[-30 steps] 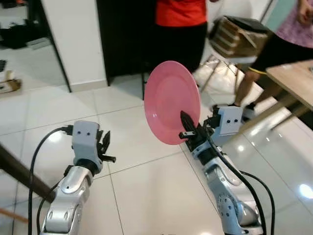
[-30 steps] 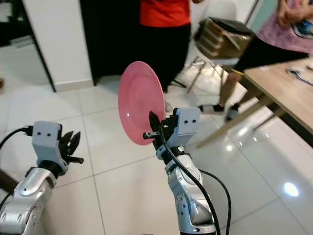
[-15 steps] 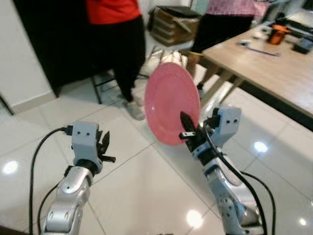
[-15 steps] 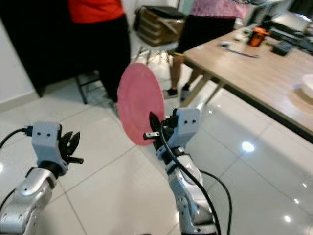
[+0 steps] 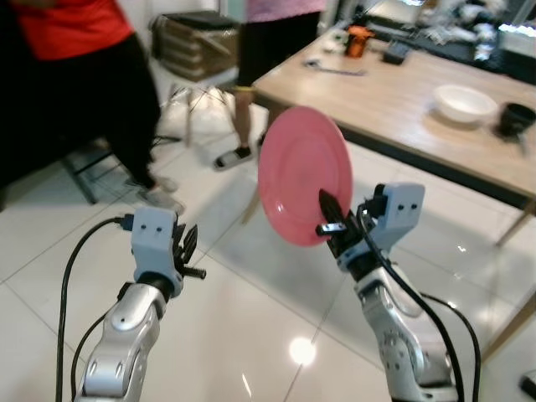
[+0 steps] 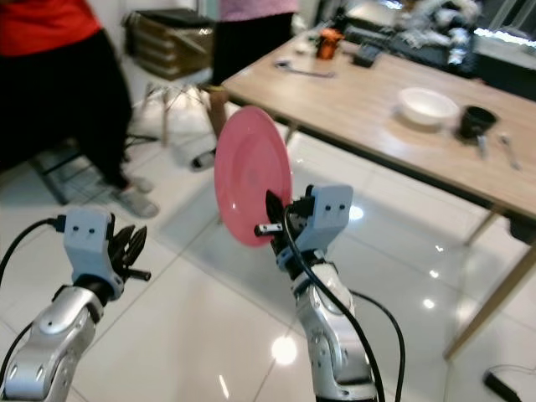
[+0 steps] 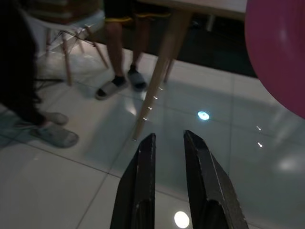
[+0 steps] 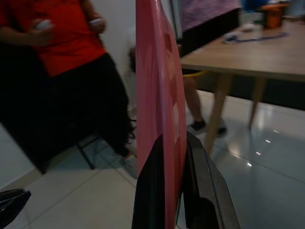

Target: Setting the table

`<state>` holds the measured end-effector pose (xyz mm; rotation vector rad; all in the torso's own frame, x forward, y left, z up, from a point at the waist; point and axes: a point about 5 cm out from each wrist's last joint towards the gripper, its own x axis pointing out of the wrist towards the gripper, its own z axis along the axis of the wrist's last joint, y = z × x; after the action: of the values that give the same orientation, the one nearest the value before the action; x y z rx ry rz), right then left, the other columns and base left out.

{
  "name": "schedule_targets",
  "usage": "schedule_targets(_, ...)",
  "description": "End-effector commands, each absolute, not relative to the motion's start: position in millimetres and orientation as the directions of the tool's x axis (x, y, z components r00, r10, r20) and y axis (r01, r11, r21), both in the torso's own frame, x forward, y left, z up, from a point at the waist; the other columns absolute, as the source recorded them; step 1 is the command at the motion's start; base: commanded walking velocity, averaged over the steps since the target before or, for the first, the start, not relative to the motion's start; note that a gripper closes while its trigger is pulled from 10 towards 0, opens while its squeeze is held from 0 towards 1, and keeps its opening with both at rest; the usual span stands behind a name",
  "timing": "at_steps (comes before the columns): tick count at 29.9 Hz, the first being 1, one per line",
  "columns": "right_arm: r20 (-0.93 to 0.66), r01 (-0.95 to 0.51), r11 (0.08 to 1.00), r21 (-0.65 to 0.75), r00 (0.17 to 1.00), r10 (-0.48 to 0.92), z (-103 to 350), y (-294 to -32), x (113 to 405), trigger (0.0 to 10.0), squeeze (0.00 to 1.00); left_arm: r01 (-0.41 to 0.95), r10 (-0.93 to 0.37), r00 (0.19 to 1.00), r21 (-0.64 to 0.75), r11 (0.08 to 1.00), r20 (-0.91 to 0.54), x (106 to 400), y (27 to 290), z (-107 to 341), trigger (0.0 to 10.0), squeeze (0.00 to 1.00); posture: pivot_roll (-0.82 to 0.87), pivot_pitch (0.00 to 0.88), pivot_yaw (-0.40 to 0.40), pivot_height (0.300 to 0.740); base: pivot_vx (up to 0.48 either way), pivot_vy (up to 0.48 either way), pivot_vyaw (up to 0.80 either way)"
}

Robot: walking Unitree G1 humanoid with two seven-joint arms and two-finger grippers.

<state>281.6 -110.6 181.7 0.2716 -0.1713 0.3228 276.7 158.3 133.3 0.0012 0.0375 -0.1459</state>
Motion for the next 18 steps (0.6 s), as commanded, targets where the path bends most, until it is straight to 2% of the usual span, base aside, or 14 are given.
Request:
schedule_targets(1,0.210,-0.338,0.910,0.240,0.933,0.291,181.4,-109.9,280.4,10.0,0.00,0.145,-0.145,0.988,0.000,0.989,-0.058,275.0,159.0,129.5,10.0,0.00,-0.03,0.041,0.029,0.740,0.000,0.000,-0.80)
schedule_targets(18,0.208,-0.334,0.910,0.243,0.935,0.288,181.3,-109.4,280.4,10.0,0.00,0.136,-0.136,0.989,-0.003,0.991,-0.063,275.7,159.5,129.7,10.0,0.00,-0.03,0.042,0.031,0.740,0.000,0.000,-0.80)
